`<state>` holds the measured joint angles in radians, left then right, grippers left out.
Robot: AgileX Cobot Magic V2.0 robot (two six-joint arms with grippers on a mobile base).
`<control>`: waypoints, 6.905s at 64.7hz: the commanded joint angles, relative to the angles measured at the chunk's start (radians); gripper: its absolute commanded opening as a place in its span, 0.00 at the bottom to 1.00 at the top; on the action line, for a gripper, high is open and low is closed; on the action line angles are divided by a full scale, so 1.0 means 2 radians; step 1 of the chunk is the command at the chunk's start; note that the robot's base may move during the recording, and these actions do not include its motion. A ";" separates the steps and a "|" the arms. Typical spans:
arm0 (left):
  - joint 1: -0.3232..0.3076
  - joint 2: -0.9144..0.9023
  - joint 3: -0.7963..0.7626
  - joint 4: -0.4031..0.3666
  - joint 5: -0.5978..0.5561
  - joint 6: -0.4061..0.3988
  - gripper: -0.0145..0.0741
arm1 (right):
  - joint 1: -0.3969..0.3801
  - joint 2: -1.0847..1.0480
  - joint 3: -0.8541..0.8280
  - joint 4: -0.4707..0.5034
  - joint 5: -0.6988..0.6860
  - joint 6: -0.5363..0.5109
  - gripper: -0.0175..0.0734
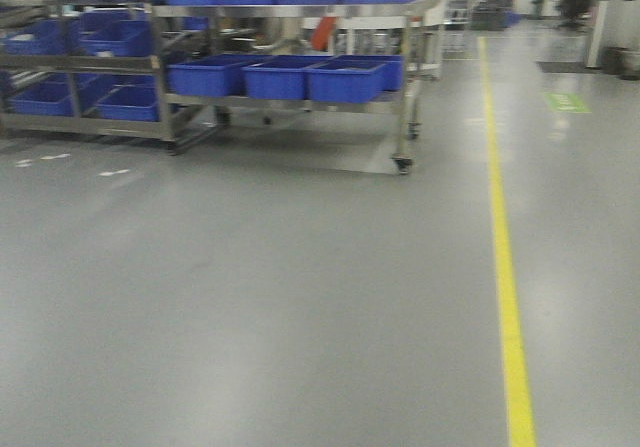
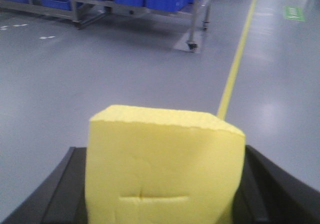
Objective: Place yellow foam block on left shelf second layer
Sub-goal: 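Back the base away from the table holding the block, then drive the base across the floor toward the blue-bin shelf rack, then turn and approach the shelf rack, stopping before a blue bin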
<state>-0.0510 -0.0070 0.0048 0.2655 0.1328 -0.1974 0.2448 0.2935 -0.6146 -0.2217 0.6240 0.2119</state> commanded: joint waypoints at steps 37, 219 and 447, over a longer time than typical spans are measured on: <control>-0.003 -0.007 0.013 0.000 -0.043 -0.002 0.32 | 0.000 0.008 -0.013 -0.012 -0.045 -0.004 0.54; -0.002 -0.007 0.013 0.000 -0.043 -0.002 0.32 | 0.000 0.008 -0.012 -0.012 -0.043 -0.004 0.54; -0.003 -0.007 0.013 0.000 -0.043 -0.002 0.32 | 0.000 0.008 -0.012 -0.012 -0.043 -0.004 0.54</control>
<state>-0.0510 -0.0070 0.0048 0.2655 0.1328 -0.1974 0.2448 0.2935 -0.6146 -0.2239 0.6240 0.2119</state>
